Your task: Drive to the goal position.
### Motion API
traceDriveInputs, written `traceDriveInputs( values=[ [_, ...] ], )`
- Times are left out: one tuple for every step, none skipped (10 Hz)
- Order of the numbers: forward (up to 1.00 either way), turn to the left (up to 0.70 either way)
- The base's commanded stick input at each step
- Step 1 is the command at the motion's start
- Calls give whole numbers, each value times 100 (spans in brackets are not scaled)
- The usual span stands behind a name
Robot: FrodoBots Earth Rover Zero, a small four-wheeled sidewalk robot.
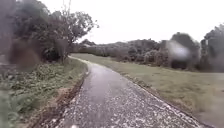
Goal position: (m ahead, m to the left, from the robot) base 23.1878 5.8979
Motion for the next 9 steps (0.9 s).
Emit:
traceDriveInputs(
  values=[
    [70, 0],
    [70, 0],
    [70, 0],
    [70, 0],
    [70, 0],
    [70, 0],
    [70, 0],
    [70, 0],
    [70, 0]
  ],
)
